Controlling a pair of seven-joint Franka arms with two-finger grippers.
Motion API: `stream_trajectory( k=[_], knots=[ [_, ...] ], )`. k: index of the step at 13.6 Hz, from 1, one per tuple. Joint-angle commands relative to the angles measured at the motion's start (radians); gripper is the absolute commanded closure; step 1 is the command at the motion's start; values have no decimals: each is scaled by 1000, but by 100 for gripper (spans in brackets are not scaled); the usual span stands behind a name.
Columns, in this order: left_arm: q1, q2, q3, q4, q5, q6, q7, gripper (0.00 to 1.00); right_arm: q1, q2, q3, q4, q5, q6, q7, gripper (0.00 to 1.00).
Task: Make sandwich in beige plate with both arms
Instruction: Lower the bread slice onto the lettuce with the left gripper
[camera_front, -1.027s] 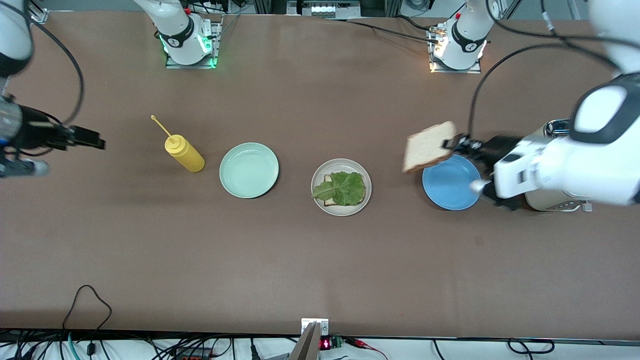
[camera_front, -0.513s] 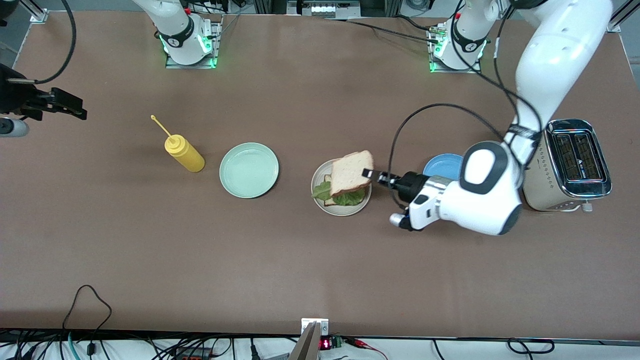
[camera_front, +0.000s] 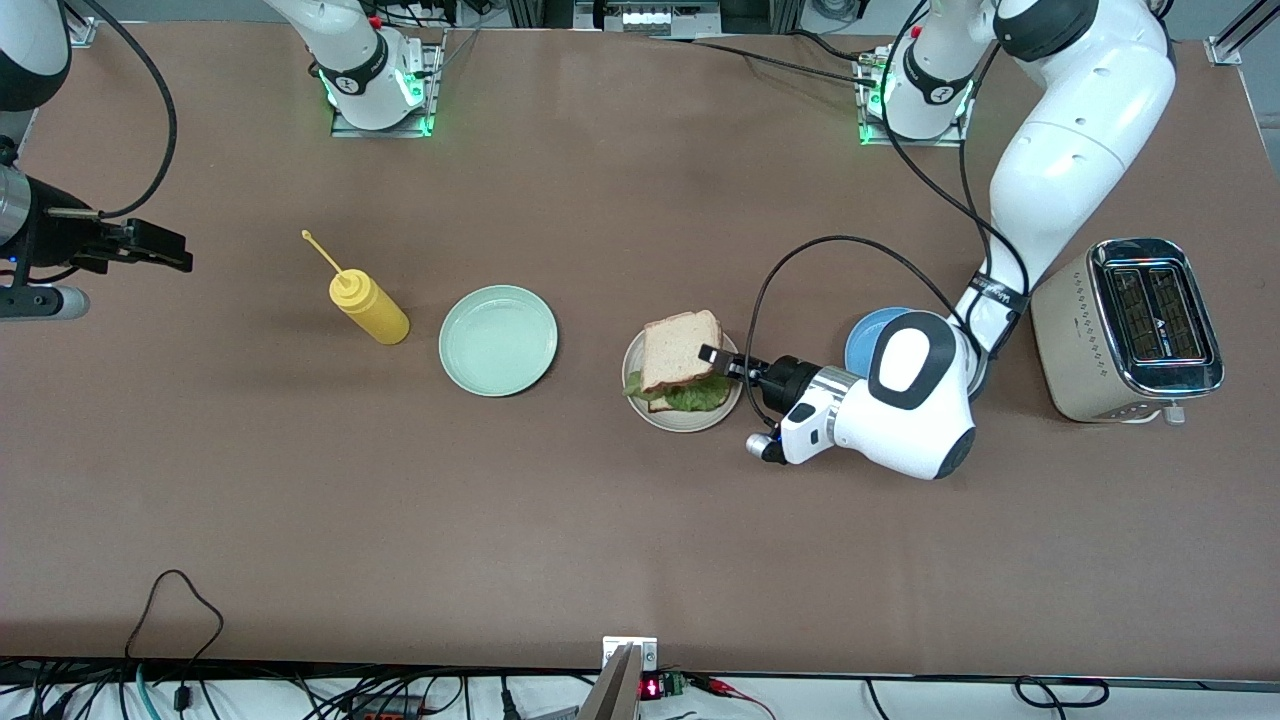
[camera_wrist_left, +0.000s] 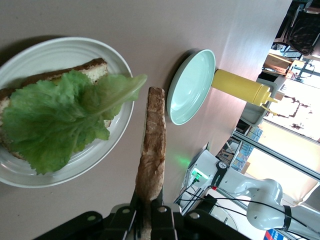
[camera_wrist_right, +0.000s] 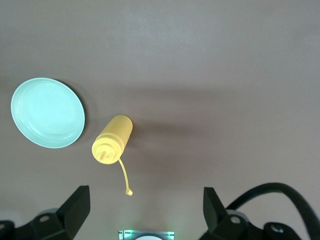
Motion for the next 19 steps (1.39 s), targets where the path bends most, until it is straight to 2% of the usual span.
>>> stream_trajectory(
  k=[1, 5, 14, 16, 17, 18, 19],
  knots=[
    [2, 20, -2, -10, -29, 22, 29, 100, 6, -10, -4, 13, 6, -4, 2, 0],
    [2, 49, -2, -11, -29, 71, 29, 100, -6, -128, -8, -157, 14, 91, -9, 0],
    [14, 99, 30, -7, -35, 88, 143, 97, -14, -128, -11, -162, -5, 136, -31, 0],
    [14, 111, 41, -7, -32, 88, 144, 89, -20, -128, -11, -162, -11, 145, -76, 0],
    [5, 114, 56, -7, -34, 88, 144, 79, -22, -128, -11, -162, -12, 143, -81, 0],
    [0, 122, 62, -4, -31, 91, 144, 55, -22, -128, -11, -163, -12, 136, -81, 0],
    [2, 128, 64, -1, -28, 92, 146, 43, -28, -128, -11, -163, -11, 133, -81, 0]
  ],
)
